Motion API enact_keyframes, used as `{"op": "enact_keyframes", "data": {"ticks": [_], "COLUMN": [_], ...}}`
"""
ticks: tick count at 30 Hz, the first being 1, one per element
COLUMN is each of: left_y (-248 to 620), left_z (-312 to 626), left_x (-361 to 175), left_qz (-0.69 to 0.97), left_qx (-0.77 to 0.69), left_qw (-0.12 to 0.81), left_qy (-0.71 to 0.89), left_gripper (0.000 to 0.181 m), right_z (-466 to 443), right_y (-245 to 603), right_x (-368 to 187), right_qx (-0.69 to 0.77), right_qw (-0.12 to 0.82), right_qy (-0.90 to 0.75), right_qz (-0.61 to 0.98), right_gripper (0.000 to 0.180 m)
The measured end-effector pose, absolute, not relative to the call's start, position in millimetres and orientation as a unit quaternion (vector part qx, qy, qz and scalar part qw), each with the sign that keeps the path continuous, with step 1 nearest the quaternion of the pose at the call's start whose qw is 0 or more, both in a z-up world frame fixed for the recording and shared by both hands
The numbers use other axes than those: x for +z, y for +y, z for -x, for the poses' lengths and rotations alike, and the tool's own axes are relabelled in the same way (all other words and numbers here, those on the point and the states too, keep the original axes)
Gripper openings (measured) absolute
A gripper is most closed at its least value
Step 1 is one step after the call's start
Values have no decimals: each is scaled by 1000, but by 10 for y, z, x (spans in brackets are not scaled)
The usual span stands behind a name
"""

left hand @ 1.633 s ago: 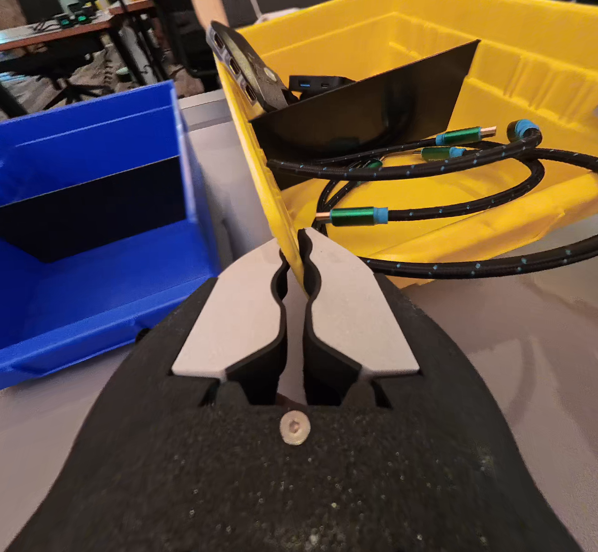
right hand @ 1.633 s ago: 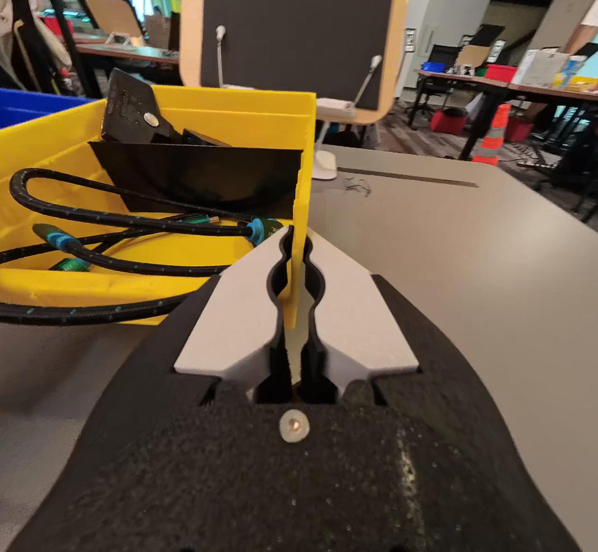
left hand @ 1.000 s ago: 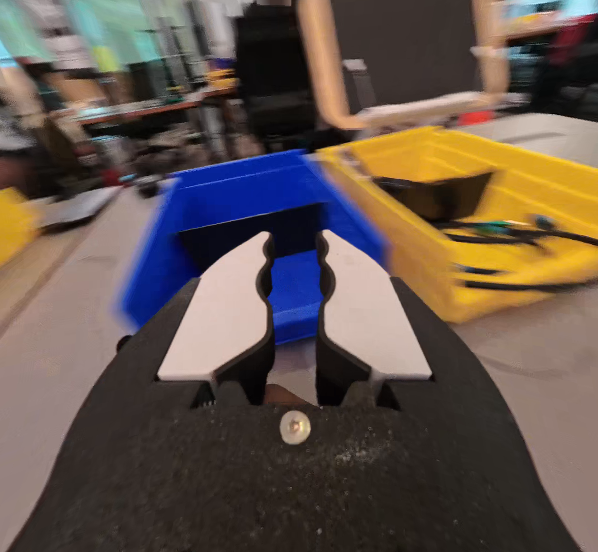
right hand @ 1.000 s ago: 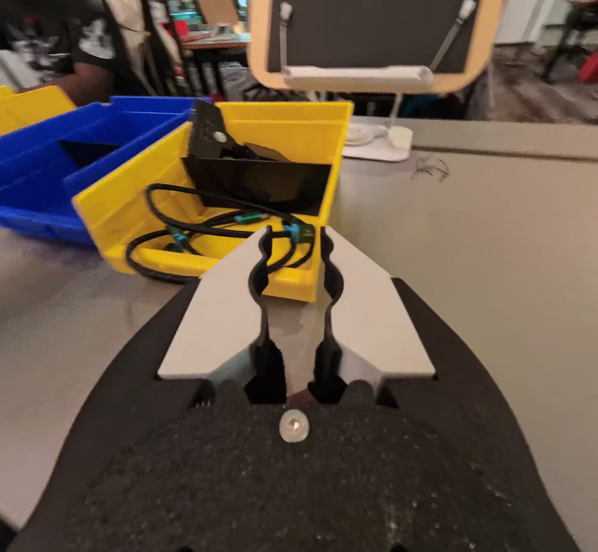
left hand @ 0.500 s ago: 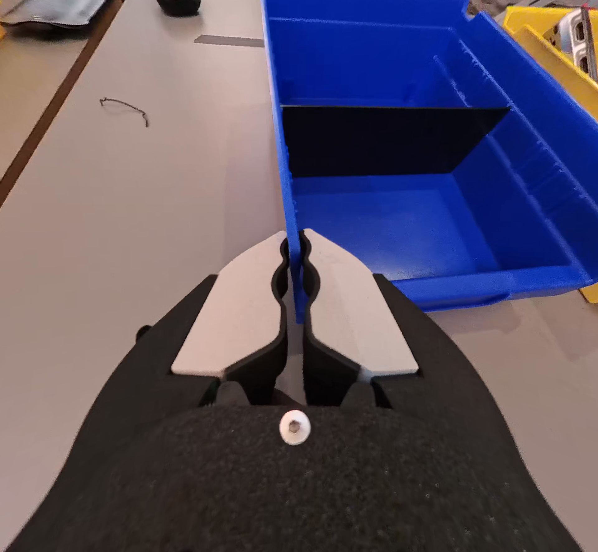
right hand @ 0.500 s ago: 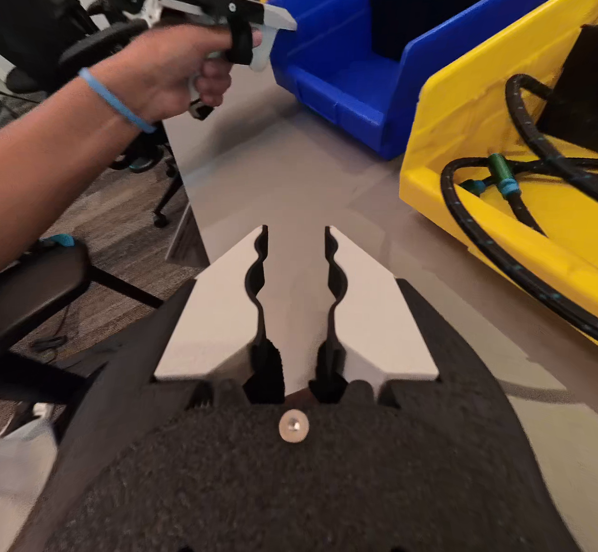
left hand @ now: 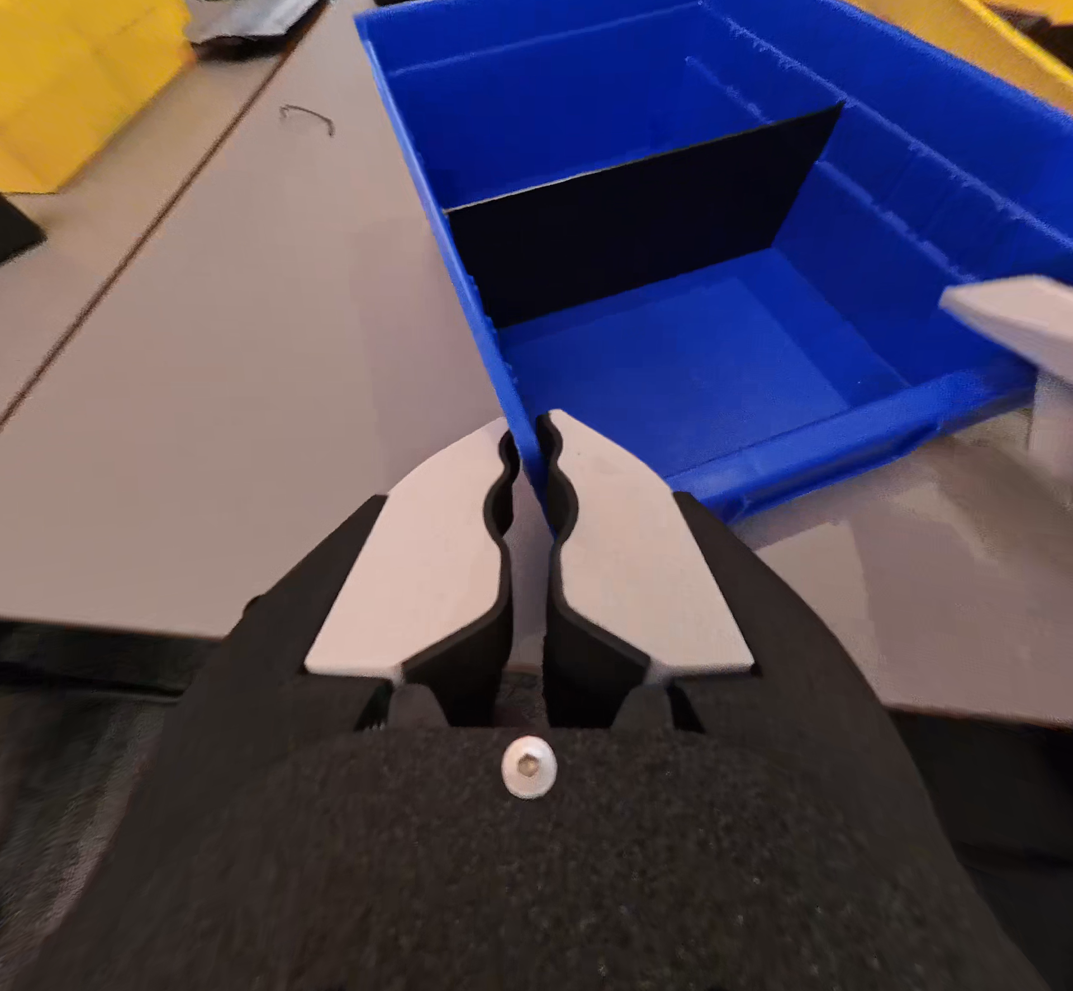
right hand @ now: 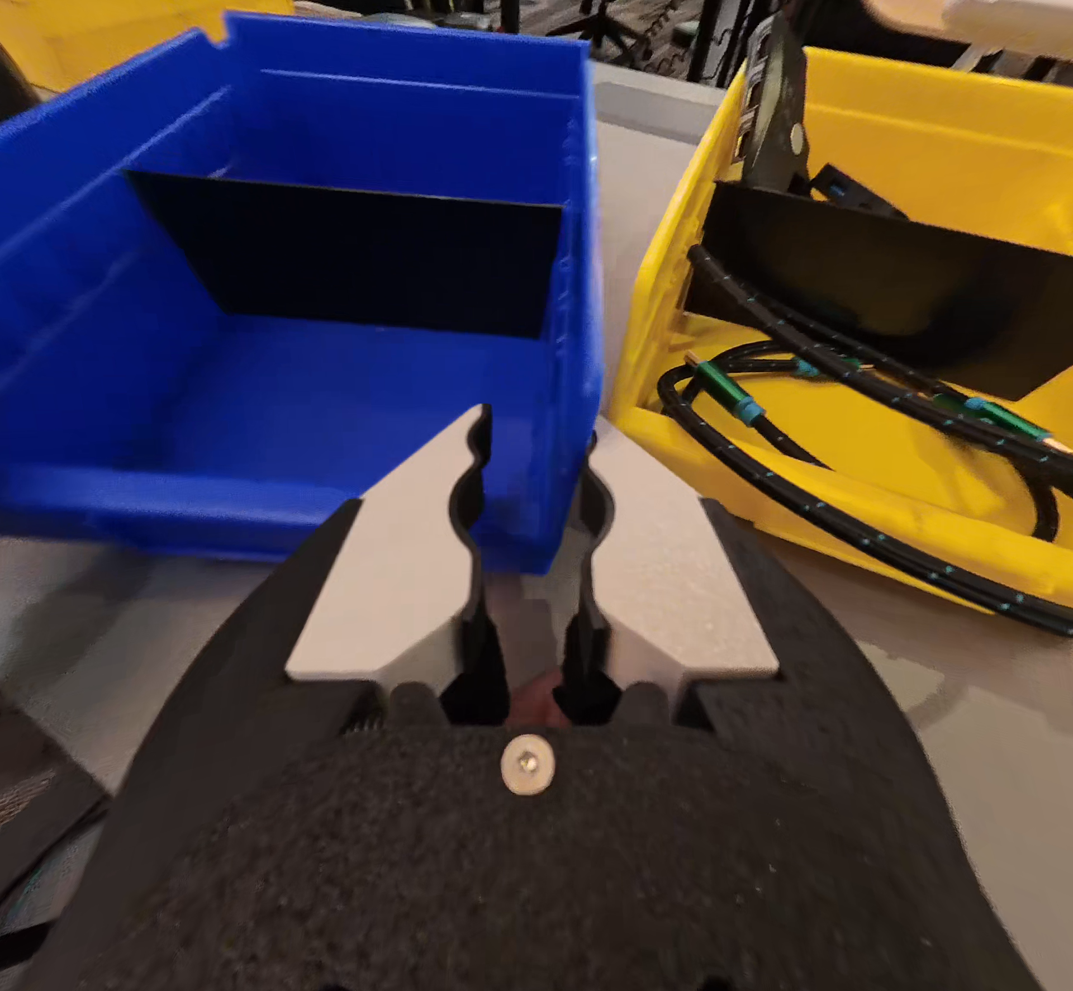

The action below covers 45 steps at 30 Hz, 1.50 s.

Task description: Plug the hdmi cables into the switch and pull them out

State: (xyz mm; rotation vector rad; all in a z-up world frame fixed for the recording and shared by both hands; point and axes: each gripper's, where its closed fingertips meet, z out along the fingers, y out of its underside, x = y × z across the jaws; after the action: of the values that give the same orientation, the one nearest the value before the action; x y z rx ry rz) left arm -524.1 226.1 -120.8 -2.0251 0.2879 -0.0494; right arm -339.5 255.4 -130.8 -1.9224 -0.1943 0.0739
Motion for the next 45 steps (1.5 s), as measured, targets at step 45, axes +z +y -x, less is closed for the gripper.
{"op": "enact_keyframes", "data": {"ticks": [45], "left_y": [2123], "left_z": [-750], "left_x": [-799], "left_qz": [717], "left_qx": [-150], "left_qw": [593], "left_qy": [333], "left_gripper": [5], "right_z": [-2585], "right_y": [1427], "right_x": [-829], "right_qx": [-107], "right_qw": [571], "right_qy": [142], "right_qz": [802], "right_gripper": [2]}}
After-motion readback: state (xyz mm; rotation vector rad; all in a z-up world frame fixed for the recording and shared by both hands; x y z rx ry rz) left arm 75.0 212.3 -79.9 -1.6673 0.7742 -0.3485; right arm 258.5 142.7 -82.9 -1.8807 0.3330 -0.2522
